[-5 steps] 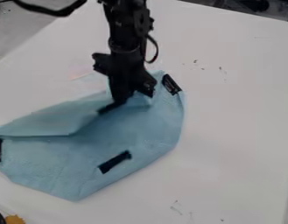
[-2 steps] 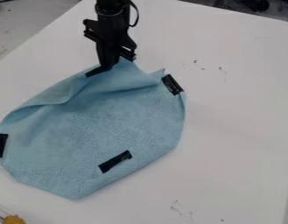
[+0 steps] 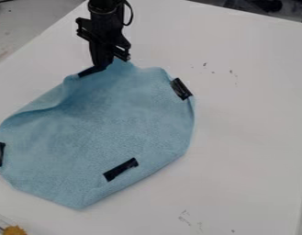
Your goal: Unfold the cloth from right to left
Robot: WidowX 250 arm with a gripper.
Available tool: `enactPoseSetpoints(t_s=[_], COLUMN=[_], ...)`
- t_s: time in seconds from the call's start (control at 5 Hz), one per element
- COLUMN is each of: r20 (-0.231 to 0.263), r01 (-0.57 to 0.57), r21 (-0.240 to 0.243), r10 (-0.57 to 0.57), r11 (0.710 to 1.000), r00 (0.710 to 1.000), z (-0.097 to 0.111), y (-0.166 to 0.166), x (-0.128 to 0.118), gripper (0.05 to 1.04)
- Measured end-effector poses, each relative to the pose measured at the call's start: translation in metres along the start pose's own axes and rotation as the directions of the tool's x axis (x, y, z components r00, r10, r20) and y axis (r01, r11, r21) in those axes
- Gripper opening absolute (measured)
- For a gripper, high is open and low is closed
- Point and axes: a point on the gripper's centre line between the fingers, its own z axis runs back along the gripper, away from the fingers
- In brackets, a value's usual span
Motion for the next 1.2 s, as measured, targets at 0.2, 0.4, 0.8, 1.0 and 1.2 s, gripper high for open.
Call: enactPoseSetpoints(t_s=[0.2,0.4,0.8,1.0,1.2], r20=[0.004,0.026,-0.002,0.008,0.019], r01=[0.025,0.035,-0.048,0.023,0.057], r21=[0.004,-0.009,-0.143,-0.079,-0.039], r10=[-0.025,-0.035,0.048,-0.023,-0.056], r11=[1.0,0.999,0.989,0.997,0.998], r00=[1.0,0.999,0.999,1.0,0.998], z=[-0.001,0.005,0.003,0.009,0.019], y=[0.01,0.018,0.045,0.059,0.054], x=[0.01,0.018,0.015,0.017,0.016], gripper=[0.074,0.213,0.761,0.993,1.005])
